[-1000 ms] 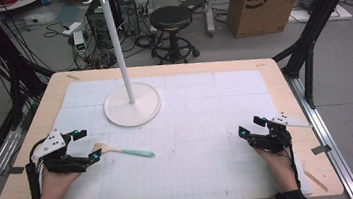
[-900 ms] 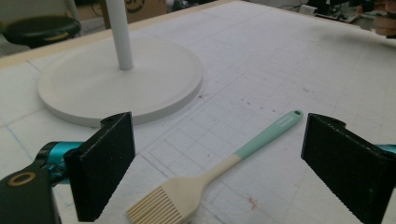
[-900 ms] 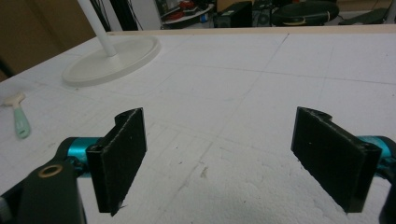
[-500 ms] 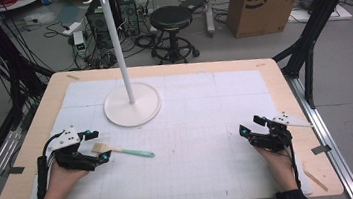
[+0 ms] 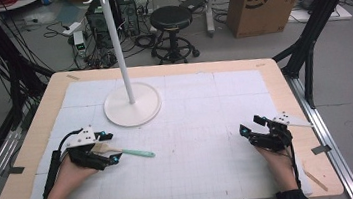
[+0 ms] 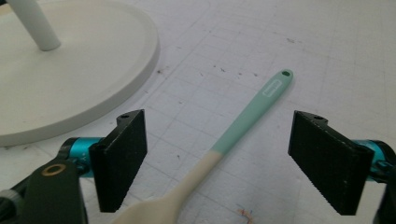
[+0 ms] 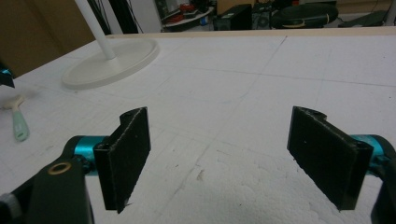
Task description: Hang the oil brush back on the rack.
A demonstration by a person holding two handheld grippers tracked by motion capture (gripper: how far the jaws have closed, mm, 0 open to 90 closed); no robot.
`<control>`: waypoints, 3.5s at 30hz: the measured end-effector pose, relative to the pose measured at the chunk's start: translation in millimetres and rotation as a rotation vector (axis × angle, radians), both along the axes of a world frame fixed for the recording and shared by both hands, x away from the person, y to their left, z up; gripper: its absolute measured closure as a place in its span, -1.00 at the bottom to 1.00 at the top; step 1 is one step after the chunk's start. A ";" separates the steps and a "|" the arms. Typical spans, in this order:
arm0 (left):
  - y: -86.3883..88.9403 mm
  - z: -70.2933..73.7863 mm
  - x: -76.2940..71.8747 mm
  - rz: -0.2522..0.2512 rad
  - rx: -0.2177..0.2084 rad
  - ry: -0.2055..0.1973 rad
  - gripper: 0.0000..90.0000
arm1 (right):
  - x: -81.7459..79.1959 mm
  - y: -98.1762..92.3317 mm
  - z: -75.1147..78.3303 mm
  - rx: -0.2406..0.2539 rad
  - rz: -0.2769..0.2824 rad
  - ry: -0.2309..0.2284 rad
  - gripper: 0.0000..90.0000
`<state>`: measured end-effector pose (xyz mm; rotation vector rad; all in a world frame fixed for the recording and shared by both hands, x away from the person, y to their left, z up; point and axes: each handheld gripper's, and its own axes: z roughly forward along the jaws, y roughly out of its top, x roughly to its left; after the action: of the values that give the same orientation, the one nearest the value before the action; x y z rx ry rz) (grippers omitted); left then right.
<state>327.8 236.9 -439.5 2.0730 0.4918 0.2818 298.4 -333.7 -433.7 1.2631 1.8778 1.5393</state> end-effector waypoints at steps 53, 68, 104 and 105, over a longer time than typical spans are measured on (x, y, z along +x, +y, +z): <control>-5.6 -7.0 -1.3 -0.084 0.108 0.084 0.79 | 2.9 -4.7 -0.6 0.048 0.010 -0.005 -0.44; -6.6 -7.8 -3.0 -0.101 0.116 0.059 0.80 | 3.4 -4.6 -0.8 0.047 0.015 -0.003 -0.43; 12.5 12.2 -10.4 0.033 -0.089 0.042 0.83 | 3.8 -6.8 -0.7 0.037 0.011 -0.001 -0.39; 14.5 16.3 -11.2 0.041 -0.106 0.033 0.83 | 4.1 -6.8 -0.9 0.037 0.012 -0.003 -0.40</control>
<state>316.6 251.3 -423.2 1.9684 0.5584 0.2411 302.5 -340.5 -434.6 1.2668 1.8666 1.5877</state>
